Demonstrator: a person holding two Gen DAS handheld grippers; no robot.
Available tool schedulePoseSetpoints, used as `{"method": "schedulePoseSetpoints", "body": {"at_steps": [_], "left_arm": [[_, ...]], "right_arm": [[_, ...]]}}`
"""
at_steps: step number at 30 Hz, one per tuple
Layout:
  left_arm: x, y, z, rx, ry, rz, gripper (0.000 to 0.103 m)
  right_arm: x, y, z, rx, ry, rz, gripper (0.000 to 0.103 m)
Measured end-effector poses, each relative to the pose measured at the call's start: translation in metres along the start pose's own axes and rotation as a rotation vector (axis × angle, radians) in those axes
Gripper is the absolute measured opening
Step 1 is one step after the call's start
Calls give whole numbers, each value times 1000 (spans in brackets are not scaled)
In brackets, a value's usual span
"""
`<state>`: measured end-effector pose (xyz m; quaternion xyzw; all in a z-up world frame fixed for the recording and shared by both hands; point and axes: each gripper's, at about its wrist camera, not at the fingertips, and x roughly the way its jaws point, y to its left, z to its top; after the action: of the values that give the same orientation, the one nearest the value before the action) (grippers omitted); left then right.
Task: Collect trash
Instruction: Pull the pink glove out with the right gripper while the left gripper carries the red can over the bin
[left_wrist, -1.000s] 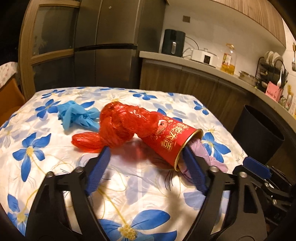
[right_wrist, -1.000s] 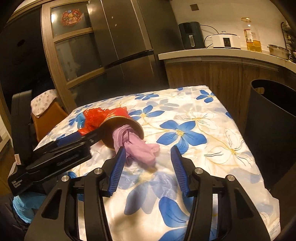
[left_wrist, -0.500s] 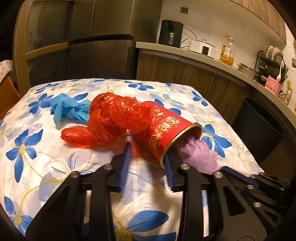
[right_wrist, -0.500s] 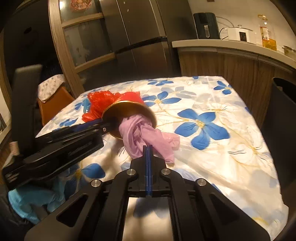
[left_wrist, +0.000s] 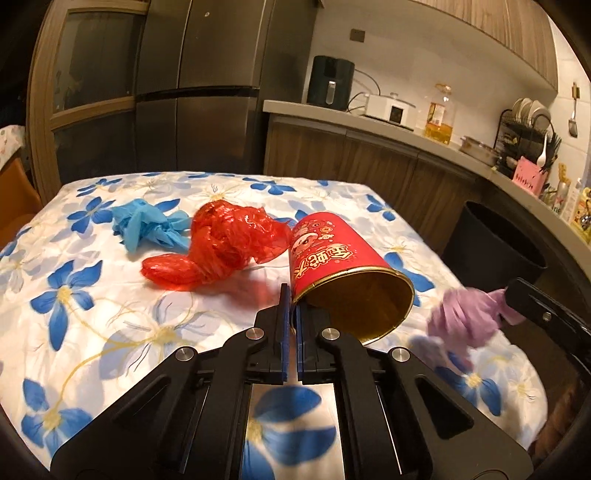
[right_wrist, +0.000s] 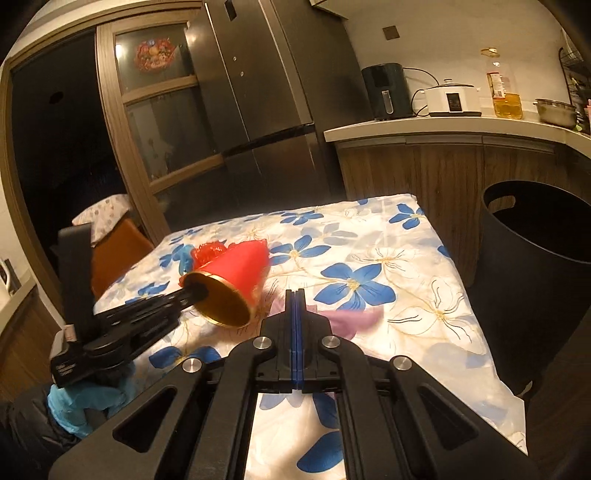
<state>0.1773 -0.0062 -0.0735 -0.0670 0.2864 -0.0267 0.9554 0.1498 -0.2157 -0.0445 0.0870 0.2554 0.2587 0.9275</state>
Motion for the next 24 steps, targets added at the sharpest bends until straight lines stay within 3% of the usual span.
{"method": "schedulePoseSetpoints", "body": {"at_steps": [10,24], "left_arm": [[-51,-7,8,5,-69,-40,2],[-71,-17,35,2,-140,-13,2]], "right_arm": [[-22,-4,11,18,-56,8,0],[-40,-11,33,1,-124,-14,0]]}}
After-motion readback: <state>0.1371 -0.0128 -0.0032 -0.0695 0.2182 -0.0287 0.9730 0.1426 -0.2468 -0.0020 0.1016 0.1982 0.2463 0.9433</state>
